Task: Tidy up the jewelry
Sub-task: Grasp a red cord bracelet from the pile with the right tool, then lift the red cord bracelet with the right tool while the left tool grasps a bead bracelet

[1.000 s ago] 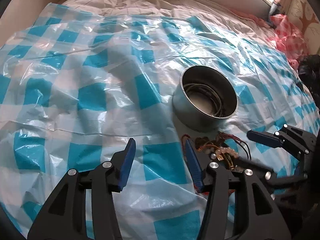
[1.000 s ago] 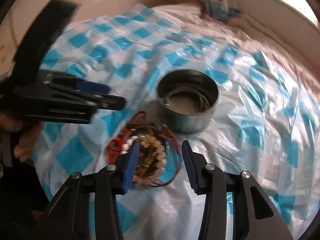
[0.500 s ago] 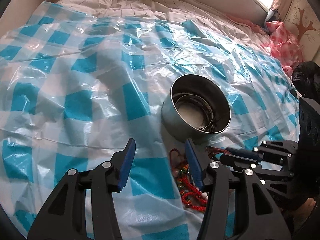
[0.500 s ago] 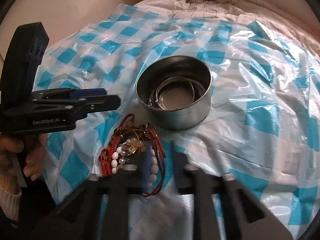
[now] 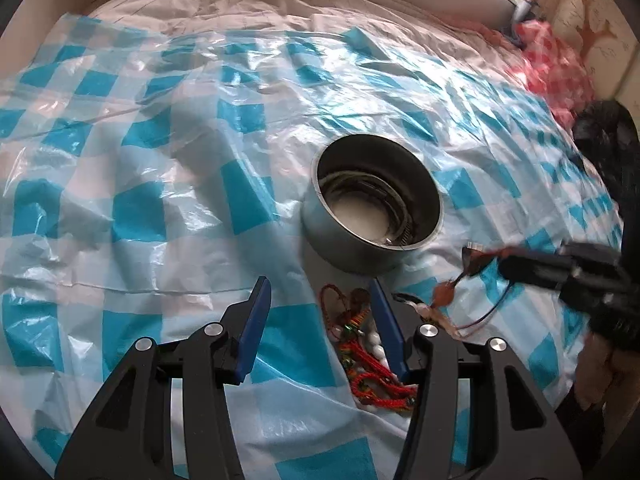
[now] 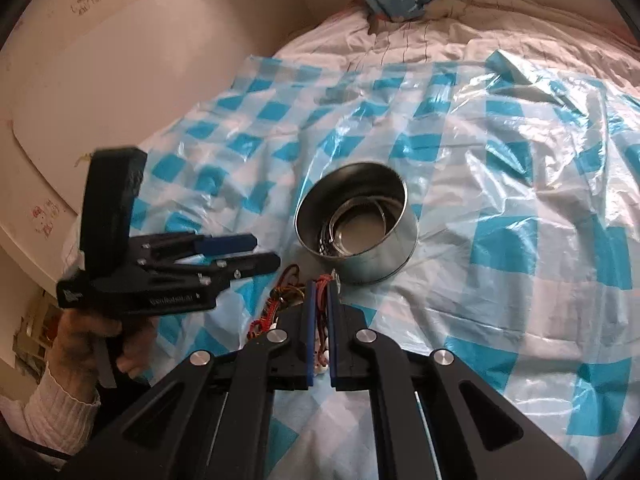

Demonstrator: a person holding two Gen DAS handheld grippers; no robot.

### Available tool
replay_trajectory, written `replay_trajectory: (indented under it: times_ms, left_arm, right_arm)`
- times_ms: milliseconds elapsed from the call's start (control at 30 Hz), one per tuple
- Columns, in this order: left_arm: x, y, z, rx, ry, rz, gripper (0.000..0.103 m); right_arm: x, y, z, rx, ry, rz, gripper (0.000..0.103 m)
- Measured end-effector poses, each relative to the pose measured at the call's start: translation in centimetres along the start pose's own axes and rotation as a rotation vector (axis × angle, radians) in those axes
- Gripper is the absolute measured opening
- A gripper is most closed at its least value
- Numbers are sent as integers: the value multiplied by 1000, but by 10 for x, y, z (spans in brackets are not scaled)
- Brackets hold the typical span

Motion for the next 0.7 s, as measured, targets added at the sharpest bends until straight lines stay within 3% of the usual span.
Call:
replay_trajectory:
  times_ms: [267,400,500,700]
  left_arm:
    - [27,15,-18,-73,172,51,48]
    - [28,15,-23,-80,191,86,17]
    - [29,7,-22,-59,188,79,1]
    - [34,-11,-24,-19,194,37,0]
  right_arm:
    - [7,-23,5,53,20,-1,6]
    - [9,-32,6,78,37,7,6]
    - [8,-36,5,84,37,6,6]
    - [5,-41,-1,84,32,3,6]
Point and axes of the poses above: each gripper's, at about its wrist camera, not at the fingertips, and y roughly the way its jaws point, x to its right, z to its top, the point moved 3 cm from there along y, roughly the way its jaws point, and after that the axes turned 5 degrees about -z, right-handed, at the moved point
